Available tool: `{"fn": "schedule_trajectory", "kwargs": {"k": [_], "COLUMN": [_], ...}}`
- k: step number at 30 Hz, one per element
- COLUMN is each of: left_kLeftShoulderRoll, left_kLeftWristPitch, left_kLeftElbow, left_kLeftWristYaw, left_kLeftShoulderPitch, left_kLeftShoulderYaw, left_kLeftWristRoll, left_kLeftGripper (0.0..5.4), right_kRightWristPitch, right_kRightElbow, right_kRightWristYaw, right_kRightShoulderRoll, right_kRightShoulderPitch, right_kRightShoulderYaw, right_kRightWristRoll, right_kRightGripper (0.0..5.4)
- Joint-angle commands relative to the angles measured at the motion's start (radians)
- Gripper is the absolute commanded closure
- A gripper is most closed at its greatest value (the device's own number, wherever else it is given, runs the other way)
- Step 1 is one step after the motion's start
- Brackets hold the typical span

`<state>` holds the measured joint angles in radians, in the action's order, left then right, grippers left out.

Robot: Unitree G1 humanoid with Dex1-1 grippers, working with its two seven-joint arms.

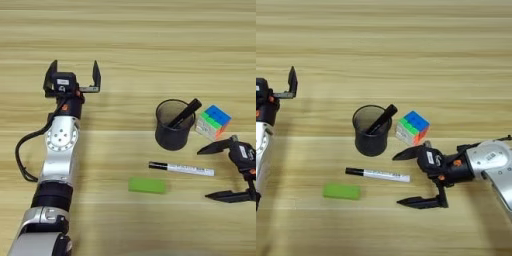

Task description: Move the objects on the table

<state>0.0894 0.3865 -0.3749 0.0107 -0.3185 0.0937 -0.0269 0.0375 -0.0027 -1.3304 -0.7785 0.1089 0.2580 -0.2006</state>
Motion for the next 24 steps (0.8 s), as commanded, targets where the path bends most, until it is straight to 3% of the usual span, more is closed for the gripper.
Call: {"fn": "schedule_trajectory", "kwargs": {"k": [1, 8, 24], "left_kLeftShoulderRoll": [-0.002, -0.001, -0.006], "left_kLeftWristPitch": [-0.018, -0.018, -0.02], "left_kLeftElbow": [0.011, 0.016, 0.028], "left_kLeftWristYaw": [0.005, 0.004, 0.001], "left_kLeftShoulderPitch": [0.006, 0.008, 0.009], "left_kLeftShoulderYaw": [-0.007, -0.008, -0.012], "left_kLeftWristRoll": [0.016, 0.02, 0.027], "left_kLeftGripper": [0.0, 0.0, 0.0], "right_kRightWristPitch": [0.007, 0.001, -0.033], "right_kRightElbow": [0.034, 0.077, 0.133], "right_kRightWristYaw": [0.047, 0.091, 0.099], "right_kRightShoulderRoll": [0.021, 0.05, 0.058], "right_kRightShoulderPitch": [0.006, 0.024, 0.043], "right_kRightShoulderYaw": [0.029, 0.044, 0.058], "right_kRightWristRoll": [0.065, 0.109, 0.124], "right_kRightGripper": [0.95, 1.69, 3.48]}}
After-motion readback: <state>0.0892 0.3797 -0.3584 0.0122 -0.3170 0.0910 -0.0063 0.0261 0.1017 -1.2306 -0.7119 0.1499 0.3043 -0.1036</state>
